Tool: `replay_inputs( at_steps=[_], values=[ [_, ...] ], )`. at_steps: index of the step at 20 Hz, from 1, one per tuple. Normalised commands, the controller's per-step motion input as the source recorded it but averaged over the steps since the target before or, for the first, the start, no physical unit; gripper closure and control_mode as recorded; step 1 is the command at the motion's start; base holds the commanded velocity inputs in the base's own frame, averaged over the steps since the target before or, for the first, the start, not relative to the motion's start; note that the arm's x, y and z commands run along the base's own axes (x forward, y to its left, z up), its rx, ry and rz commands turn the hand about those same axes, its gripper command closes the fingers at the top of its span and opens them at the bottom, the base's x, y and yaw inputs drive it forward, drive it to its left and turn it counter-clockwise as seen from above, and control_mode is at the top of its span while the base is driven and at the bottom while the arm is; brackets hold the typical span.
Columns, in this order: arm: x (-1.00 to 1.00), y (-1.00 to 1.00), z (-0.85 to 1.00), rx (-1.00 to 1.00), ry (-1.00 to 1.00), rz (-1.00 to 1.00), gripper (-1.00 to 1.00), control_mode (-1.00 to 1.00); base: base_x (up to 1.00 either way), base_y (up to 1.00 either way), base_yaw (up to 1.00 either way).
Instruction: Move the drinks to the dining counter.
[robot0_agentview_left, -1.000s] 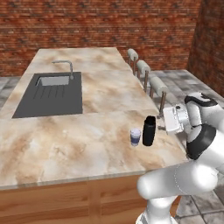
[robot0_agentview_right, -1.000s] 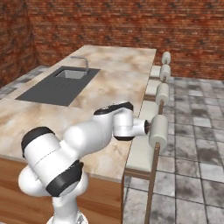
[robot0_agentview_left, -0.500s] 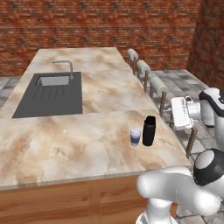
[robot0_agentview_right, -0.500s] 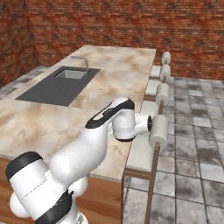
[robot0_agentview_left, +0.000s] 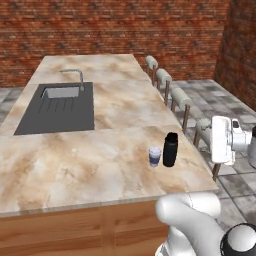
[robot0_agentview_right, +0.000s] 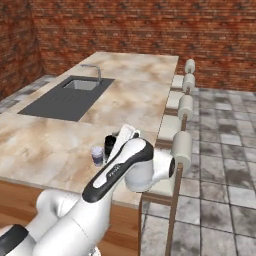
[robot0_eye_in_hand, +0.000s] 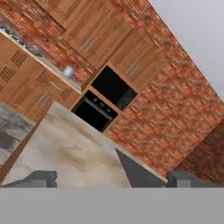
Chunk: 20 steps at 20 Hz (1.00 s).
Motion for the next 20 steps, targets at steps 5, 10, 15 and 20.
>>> replay_inputs(
  at_steps=[5, 10, 15, 20],
  values=[
    [-0.82, 0.00, -0.32, -0.04, -0.60, 0.03, -1.00, -1.00, 0.00, 0.00, 0.00],
    [-0.72, 0.07, -0.30, -0.06, -0.62, 0.02, -1.00, -1.00, 0.00, 0.00, 0.00],
    [-0.17, 0.05, -0.02, -0.01, -0.21, 0.01, -1.00, -1.00, 0.00, 0.00, 0.00],
    [0.00, 0.00, 0.00, 0.00, 0.00, 0.00, -1.00, 1.00, -0.31, -0.21, 0.00]
  ],
)
